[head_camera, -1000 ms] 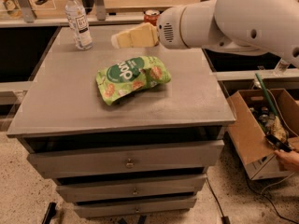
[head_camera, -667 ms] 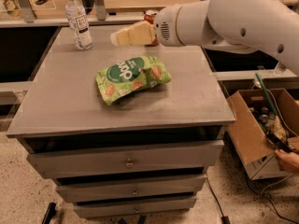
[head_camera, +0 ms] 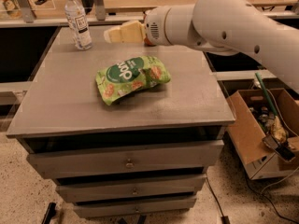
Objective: Knock blue plastic bottle over
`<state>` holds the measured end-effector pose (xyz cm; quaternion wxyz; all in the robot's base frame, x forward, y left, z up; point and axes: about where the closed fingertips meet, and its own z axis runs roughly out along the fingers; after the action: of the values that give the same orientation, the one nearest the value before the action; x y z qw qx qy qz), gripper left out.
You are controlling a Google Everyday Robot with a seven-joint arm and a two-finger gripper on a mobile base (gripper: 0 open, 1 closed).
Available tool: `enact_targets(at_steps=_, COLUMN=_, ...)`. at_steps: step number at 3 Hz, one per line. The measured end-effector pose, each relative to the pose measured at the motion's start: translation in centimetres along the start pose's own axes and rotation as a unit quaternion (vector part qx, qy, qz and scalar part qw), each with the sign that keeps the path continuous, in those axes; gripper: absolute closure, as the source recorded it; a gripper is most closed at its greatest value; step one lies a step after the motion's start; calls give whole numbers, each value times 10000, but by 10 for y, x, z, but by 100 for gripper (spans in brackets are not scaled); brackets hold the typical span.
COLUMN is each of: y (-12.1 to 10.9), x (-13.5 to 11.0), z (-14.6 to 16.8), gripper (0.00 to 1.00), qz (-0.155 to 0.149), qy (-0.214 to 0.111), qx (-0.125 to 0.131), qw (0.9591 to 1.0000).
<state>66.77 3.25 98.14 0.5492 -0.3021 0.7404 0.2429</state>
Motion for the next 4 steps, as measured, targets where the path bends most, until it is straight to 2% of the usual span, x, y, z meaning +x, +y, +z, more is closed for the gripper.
enact_targets(at_steps=1, y=-5, x=7, z=31, gripper=0, qz=-151, qy=126, qx=-220, qw=9996)
enact_targets(at_steps=2, y=-4, x=10, z=71, gripper=0, qz=-377, qy=253, qx=-559, qw=9974)
enact_targets(at_steps=3, y=-8, x=15, z=104, gripper=0, qz=-515, qy=300, qx=-720, qw=9956)
enact_targets(at_steps=4, y=-11, x=24, z=138, gripper=0, qz=-485, qy=292, qx=-654, qw=9963)
